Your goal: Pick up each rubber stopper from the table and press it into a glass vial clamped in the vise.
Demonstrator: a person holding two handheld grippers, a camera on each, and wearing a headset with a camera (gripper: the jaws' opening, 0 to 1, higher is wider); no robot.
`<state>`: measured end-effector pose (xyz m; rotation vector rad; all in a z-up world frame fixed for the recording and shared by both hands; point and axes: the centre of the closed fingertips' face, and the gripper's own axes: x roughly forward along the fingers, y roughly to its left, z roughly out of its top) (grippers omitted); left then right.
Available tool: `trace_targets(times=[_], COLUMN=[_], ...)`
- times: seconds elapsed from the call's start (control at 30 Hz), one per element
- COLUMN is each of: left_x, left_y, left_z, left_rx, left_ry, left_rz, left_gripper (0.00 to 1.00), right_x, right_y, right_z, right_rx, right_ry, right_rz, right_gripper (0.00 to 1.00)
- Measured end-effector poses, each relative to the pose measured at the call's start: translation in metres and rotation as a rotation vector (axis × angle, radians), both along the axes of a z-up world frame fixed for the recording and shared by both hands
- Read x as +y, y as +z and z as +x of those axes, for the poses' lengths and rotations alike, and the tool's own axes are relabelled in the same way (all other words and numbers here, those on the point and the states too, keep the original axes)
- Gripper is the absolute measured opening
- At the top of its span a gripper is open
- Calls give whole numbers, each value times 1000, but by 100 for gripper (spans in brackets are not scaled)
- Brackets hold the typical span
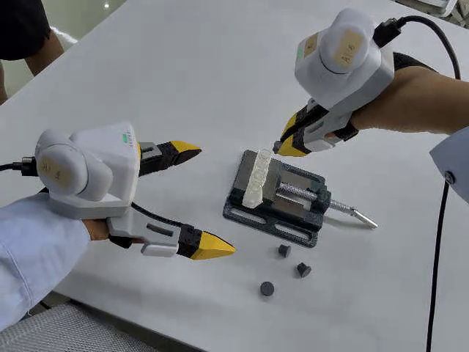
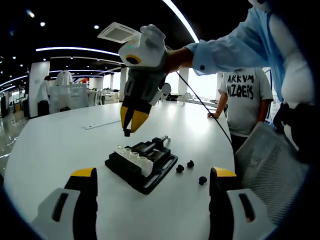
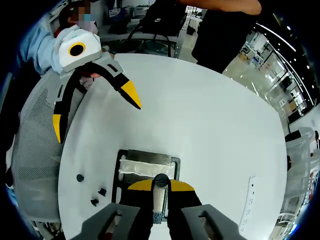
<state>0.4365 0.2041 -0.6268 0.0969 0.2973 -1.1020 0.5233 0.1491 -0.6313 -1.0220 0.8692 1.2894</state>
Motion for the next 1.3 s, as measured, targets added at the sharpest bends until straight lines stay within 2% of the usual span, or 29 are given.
trace_targets(times=[0.57, 1.3], left_x=[8, 11], left_y=[-3, -5], left_z=[1, 1], left_rx=[-2, 3], left_ry=[13, 26], left_rz=[7, -5], left_gripper=[91, 89], right_x=[7, 7], right_y=[-19, -28], right_z=[9, 14], right_rx=[-6, 3], right_ry=[73, 120], right_rz=[-88, -148], right_gripper=[6, 6])
